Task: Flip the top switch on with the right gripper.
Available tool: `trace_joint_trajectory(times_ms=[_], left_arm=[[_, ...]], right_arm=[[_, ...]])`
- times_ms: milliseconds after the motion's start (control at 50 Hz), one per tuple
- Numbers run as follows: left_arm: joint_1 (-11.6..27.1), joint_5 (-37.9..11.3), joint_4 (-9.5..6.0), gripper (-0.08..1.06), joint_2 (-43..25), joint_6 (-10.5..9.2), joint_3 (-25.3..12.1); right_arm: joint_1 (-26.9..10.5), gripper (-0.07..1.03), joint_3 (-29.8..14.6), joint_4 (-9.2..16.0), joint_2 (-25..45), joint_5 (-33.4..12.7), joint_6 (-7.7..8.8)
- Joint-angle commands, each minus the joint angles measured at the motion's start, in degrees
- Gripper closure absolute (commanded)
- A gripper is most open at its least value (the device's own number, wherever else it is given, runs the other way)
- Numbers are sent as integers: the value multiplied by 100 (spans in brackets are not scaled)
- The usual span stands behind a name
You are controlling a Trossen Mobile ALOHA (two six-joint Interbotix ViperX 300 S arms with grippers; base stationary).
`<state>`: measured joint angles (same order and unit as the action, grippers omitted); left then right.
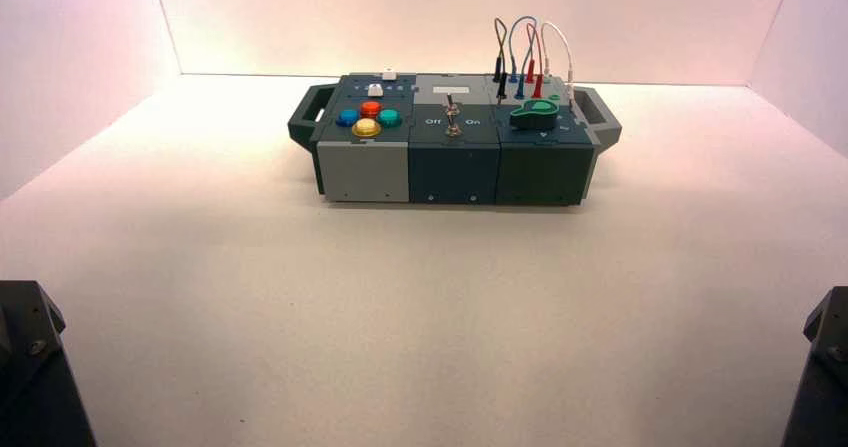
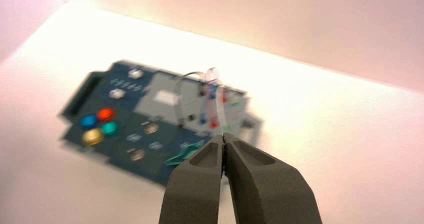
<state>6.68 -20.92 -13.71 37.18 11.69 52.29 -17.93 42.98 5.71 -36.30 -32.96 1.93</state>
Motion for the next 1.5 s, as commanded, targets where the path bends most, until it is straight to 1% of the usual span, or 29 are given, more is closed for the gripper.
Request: trace_joint_trajectory(times_ms=[20, 40, 60, 140, 260, 300, 440, 460, 520, 540, 620, 780, 920, 980, 1000, 1020, 1120, 1160, 1200, 1240, 1320, 1500], left_arm=[[105, -606, -18, 101, -264, -9, -457], [123, -729, -9, 101, -334, -9, -510], [141, -896, -18, 101, -448, -9, -606], [176, -1195, -18, 101, -703, -9, -756], [176, -1600, -79, 101, -949, -9, -967], [193, -1740, -123, 101, -1002, -9, -1028], [264, -1925, -193, 101, -1125, -35, -1116], [281, -1925, -202, 101, -1169, -79, -1125], [308, -1916, -202, 101, -1266, -79, -1151], [316, -1916, -202, 101, -1318, -79, -1169], [352, -1934, -202, 101, -1521, -79, -1239], [501, -1934, -202, 101, -2048, -70, -1415], [571, -1951, -202, 101, -2619, -70, -1679], [580, -1942, -202, 101, -2953, -79, -1802], [580, -1925, -202, 101, -3296, -105, -1890], [580, -1907, -202, 101, -3384, -105, -1925], [580, -1784, -202, 101, -3683, -105, -2013], [580, -1687, -202, 101, -3814, -105, -2030], [580, -1644, -202, 101, -3911, -105, -2048], [571, -1547, -202, 101, -4043, -105, -2065], [580, -1468, -202, 101, -4201, -105, -2127], [606, -1424, -193, 101, -4562, -62, -2399]], right_arm=[[-132, 98, -571, 299, 193, -466, -18], [-141, 98, -606, 325, 220, -510, -18], [-211, 98, -765, 369, 316, -686, -9], [-369, 98, -967, 387, 483, -932, 9], [-624, 98, -1327, 396, 853, -1266, 9], [-686, 98, -1415, 404, 949, -1354, 0], [-870, 98, -1767, 431, 1406, -1696, -18], [-905, 98, -1828, 439, 1503, -1749, -35], [-923, 98, -1890, 457, 1635, -1793, -88], [-932, 98, -1907, 475, 1714, -1802, -132], [-932, 98, -1898, 545, 1846, -1793, -202], [-958, 98, -1802, 738, 2030, -1740, -211], [-967, 98, -1758, 747, 2215, -1661, -211], [-967, 98, -1731, 765, 2355, -1564, -220], [-1020, 98, -1723, 773, 2505, -1433, -220], [-1028, 98, -1723, 782, 2549, -1389, -229], [-1107, 98, -1723, 809, 2760, -1169, -272], [-1151, 98, -1723, 861, 2909, -1011, -308], [-1169, 98, -1723, 896, 2971, -967, -308], [-1213, 98, -1758, 1002, 3164, -861, -308], [-1266, 98, -1811, 1099, 3393, -773, -308], [-1362, 98, -1969, 1178, 3779, -615, -316]])
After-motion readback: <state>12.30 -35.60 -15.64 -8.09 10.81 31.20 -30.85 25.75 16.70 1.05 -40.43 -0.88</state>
